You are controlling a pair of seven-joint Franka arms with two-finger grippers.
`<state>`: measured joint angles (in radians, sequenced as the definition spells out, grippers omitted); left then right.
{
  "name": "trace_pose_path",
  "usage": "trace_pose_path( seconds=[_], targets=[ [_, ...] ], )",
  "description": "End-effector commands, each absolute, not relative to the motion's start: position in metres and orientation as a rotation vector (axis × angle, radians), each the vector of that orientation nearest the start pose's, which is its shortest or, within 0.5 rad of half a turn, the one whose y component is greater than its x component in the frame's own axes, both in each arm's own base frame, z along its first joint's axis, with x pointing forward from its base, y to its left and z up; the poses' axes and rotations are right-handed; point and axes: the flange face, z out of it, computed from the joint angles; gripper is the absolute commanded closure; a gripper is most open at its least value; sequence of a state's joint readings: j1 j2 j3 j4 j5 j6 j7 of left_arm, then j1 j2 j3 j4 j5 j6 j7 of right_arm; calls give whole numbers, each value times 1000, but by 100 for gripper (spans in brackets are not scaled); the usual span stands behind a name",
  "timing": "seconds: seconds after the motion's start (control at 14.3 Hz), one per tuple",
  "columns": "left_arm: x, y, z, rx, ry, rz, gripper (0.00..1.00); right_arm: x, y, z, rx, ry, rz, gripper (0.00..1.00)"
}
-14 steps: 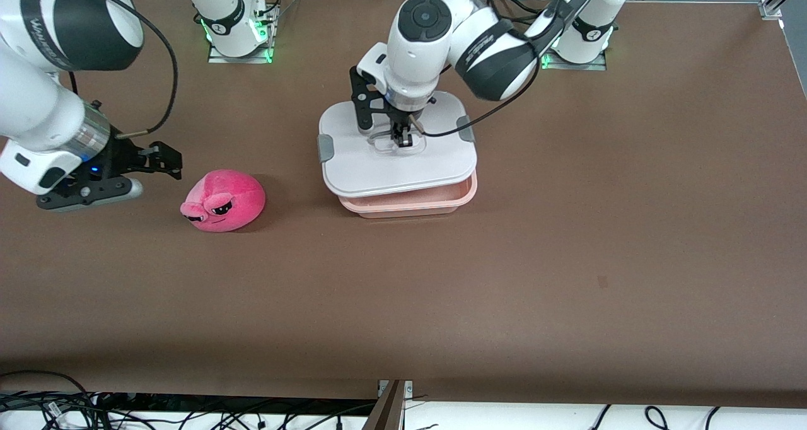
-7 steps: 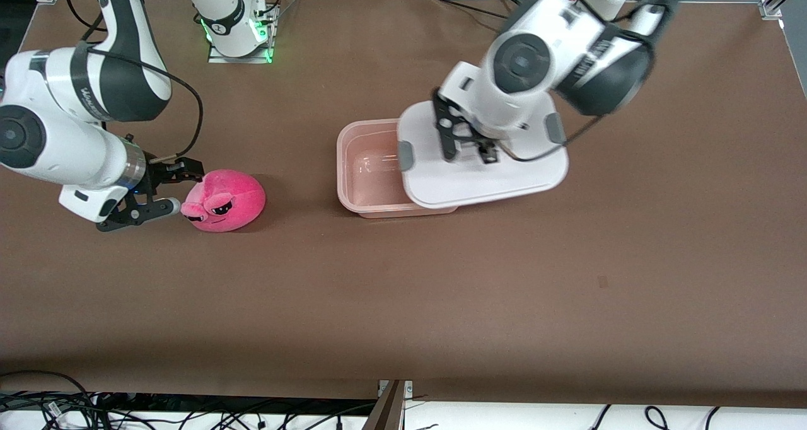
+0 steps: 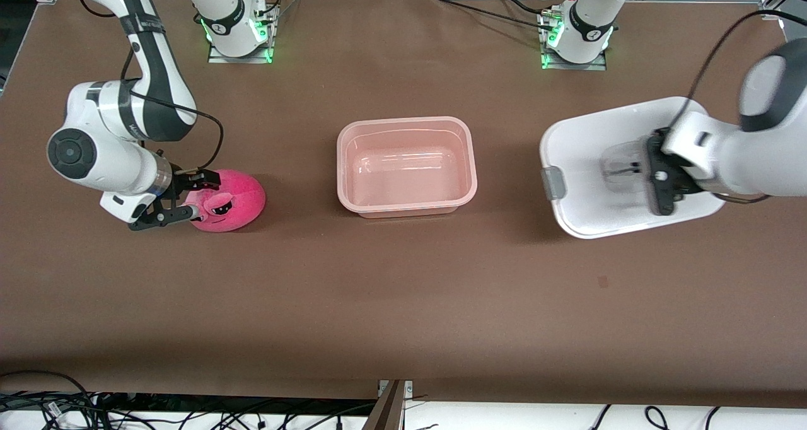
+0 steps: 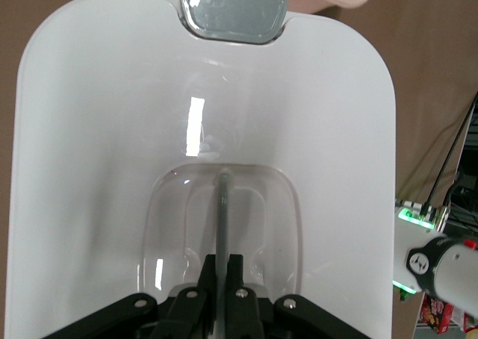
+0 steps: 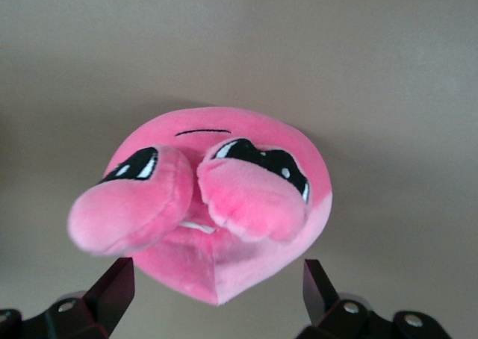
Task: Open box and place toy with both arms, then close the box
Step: 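Lift the lid off with the left gripper while the right gripper reaches the toy, then grasp the pink plush toy with the right gripper, then carry the pink toy into the pink box with the right gripper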
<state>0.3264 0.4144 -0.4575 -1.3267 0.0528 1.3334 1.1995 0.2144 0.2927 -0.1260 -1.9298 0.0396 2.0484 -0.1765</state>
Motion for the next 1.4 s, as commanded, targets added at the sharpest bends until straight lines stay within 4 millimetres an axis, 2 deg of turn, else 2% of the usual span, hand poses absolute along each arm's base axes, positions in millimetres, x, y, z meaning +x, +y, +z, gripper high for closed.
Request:
trace_pose_path(
  seconds=[0.0,0.21,0.35,0.42,0.49,0.77,0.84,1.05,1.19,1.33],
  targets=[
    [633,-16,488,-2577,2200,457,100,583,56,327,-3070,-366,211,0],
    [638,-8,490,-2493,2196,455,100,577,55,309,-3075,-374,183,2],
    [639,-6,489,-2493,2189,458,100,574,54,298,-3077,-388,164,10],
    [639,-7,489,-2491,2191,458,100,573,54,295,-3077,-395,166,18],
    [639,-9,490,-2486,2196,456,100,573,54,295,-3077,-395,166,31],
    [638,-13,491,-2485,2195,454,100,575,55,296,-3072,-432,161,92],
    [638,-14,491,-2484,2197,455,100,576,55,297,-3071,-448,159,99],
    [638,-17,494,-2486,2191,450,100,583,59,310,-3063,-532,128,100],
    [637,-20,494,-2483,2195,449,100,590,66,330,-3054,-613,67,100],
    [637,-20,493,-2485,2194,453,100,599,78,358,-3034,-704,76,100]
  ],
)
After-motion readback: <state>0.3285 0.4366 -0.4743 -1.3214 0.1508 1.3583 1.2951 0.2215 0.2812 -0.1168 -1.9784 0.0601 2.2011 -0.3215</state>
